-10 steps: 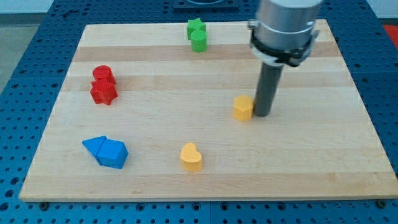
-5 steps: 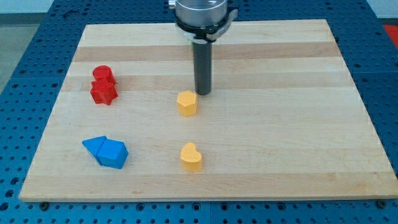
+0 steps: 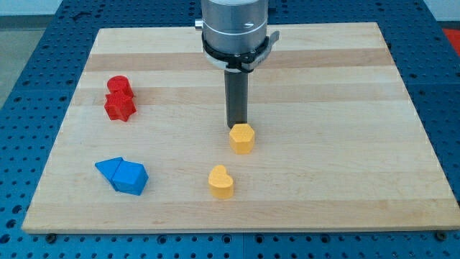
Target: Push the yellow hexagon towards the yellow heart
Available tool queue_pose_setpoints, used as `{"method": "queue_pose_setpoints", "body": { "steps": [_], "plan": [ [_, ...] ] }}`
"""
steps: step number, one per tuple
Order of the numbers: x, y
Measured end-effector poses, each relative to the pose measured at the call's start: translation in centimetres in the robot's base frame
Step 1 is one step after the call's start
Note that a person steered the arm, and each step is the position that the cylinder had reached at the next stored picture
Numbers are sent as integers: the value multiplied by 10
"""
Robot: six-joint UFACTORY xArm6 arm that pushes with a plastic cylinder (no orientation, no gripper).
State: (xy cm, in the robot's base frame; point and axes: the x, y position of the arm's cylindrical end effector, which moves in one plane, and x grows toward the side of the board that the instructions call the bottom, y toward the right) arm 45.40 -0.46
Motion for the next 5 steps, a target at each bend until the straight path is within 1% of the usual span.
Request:
{"method": "queue_pose_setpoints", "body": {
  "steps": [1,2,3,5],
  "plan": [
    [0,15],
    [22,14],
    [44,-2],
    [53,-38]
  ]
}}
